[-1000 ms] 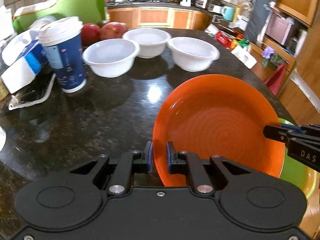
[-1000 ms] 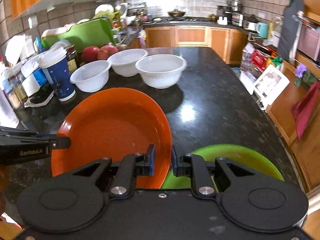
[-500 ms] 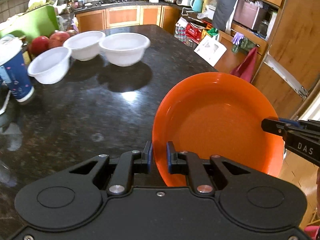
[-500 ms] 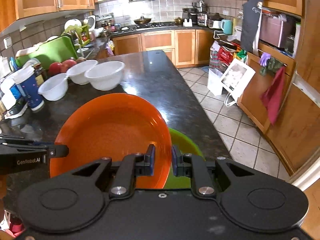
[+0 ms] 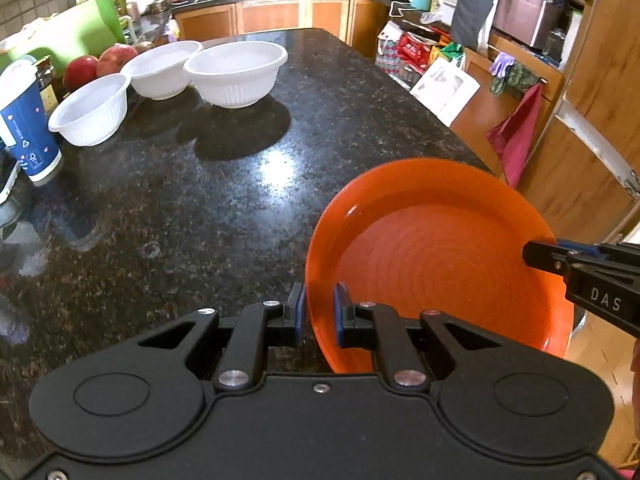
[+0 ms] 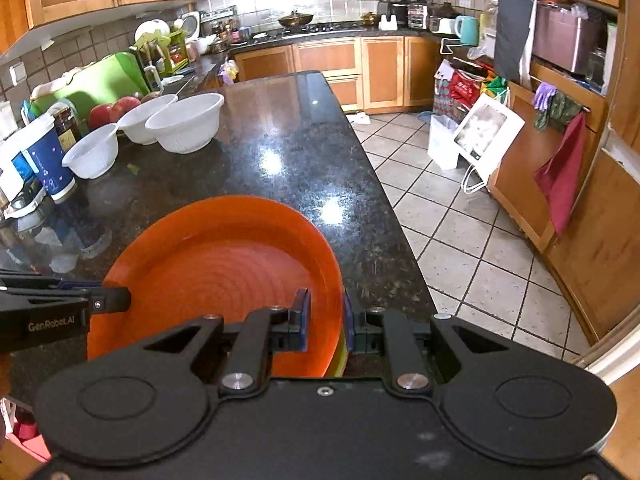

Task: Organize plates and bowls

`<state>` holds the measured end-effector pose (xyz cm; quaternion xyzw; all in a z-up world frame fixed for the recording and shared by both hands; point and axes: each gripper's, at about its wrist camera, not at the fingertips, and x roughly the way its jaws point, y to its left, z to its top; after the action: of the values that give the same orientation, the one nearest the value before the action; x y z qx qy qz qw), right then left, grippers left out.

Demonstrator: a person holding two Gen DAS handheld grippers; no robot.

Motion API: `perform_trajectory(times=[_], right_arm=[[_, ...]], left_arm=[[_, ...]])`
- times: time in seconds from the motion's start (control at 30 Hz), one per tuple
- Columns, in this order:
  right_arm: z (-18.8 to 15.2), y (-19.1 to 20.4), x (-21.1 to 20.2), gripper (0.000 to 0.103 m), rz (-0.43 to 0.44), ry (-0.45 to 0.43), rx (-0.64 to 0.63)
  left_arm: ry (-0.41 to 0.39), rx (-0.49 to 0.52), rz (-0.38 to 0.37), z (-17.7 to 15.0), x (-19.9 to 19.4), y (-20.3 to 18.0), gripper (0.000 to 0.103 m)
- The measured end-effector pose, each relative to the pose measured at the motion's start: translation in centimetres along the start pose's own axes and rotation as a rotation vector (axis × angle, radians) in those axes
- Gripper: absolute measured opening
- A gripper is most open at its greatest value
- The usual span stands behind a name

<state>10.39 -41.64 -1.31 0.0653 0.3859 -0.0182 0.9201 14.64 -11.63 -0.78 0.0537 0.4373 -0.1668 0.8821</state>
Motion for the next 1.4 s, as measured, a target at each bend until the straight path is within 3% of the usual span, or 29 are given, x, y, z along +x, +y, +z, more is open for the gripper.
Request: perform_trajectory(times=[0.13, 0.2, 0.7, 0.8, 0.9, 1.17, 1.4], right_arm=[[0.0, -0.4, 0.2, 0.031, 0.034, -0.007, -0.04], [0.0, -0.4, 0.2, 0.032, 0.043, -0.008, -0.054], [0.0, -1.0, -0.4, 0.033, 0.093, -0.07, -0.106], [0.0, -0.9, -0.5, 0.041, 0.11, -0.086, -0.114], [0.0, -0.6, -0.5, 0.043, 0.135, -0.091, -0.123], [0.1, 0.8, -0.7, 0.055, 0.199, -0.113, -0.131], [0.9, 2.9, -1.4, 0.06, 0.241, -0.136, -0.123]], left_arm=[[-0.014, -0.011, 0.031, -0.3, -0.2, -0.5, 0.022], [-0.026, -0.014, 0.045, -0.4, -0.4, -0.8, 0.03], [-0.08, -0.053, 0.117, -0.9, -1.8, -2.1, 0.032], [-0.097, -0.063, 0.133, -1.2, -2.4, -2.2, 0.051], [-0.124, -0.075, 0.147, -1.5, -3.1, -2.1, 0.054], [-0.165, -0.115, 0.192, -2.1, -4.7, -0.4, 0.059], [-0.197, -0.161, 0.226, -1.6, -5.6, 3.4, 0.061]])
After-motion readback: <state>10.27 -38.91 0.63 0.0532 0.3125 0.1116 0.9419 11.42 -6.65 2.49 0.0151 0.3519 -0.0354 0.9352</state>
